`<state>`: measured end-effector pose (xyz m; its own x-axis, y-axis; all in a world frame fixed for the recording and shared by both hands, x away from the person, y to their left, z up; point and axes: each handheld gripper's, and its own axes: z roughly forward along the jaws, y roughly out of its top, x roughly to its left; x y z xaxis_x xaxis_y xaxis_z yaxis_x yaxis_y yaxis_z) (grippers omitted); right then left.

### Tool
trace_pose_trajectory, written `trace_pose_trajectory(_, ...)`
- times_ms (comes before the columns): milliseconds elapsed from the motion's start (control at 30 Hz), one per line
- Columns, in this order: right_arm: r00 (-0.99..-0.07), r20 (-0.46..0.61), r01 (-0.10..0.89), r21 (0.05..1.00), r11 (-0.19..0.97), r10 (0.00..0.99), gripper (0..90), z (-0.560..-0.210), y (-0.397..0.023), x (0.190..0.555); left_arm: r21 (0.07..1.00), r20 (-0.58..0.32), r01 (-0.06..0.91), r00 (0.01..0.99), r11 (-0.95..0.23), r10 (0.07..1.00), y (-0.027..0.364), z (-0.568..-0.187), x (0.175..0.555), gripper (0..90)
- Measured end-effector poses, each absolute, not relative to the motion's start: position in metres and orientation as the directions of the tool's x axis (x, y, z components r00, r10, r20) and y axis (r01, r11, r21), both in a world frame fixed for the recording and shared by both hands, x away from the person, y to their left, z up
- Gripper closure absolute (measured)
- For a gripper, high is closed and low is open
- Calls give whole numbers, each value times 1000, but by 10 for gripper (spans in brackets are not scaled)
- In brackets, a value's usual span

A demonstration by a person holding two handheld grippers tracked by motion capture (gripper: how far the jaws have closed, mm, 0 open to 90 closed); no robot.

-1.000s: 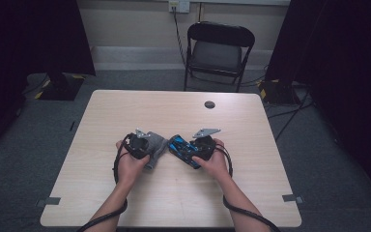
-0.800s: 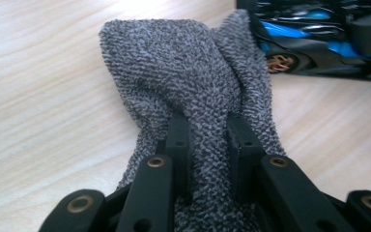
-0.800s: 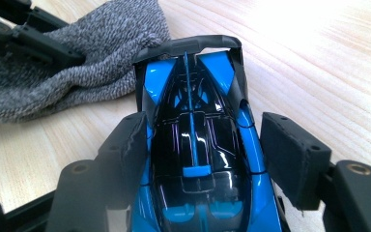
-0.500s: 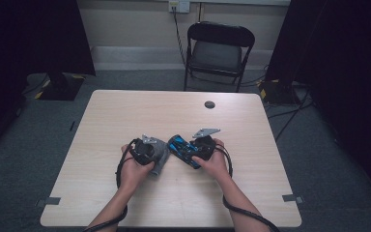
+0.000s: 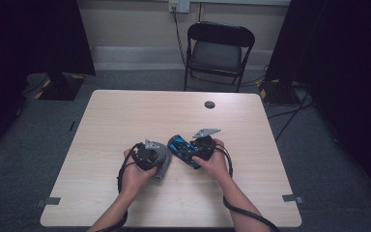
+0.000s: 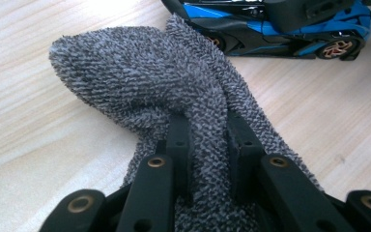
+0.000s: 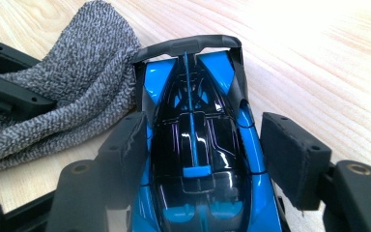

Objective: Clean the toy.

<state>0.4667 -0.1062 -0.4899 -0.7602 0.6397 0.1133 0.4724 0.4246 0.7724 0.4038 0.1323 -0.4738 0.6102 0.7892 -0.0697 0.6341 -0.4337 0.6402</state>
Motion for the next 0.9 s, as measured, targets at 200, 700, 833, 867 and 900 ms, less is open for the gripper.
trace_pose_trajectory(200, -759, 116, 474, 773, 421, 641, 349, -490, -106, 466, 634, -63, 622, 634, -459, 771, 128, -473, 398, 750)
trace_pose_trajectory(700, -758, 112, 472, 774, 422, 642, 349, -490, -106, 466, 632, -63, 590, 686, -503, 725, 107, -471, 386, 751)
trace_pose_trajectory(833, -759, 112, 472, 773, 424, 642, 349, -490, -106, 466, 630, -64, 581, 699, -514, 712, 102, -471, 384, 751)
trace_pose_trajectory(867, -759, 112, 472, 773, 424, 642, 349, -490, -106, 466, 628, -56, 577, 704, -523, 708, 101, -471, 383, 751)
trace_pose_trajectory(900, -759, 112, 471, 774, 423, 642, 349, -490, -106, 466, 628, -61, 578, 704, -521, 708, 100, -471, 383, 751)
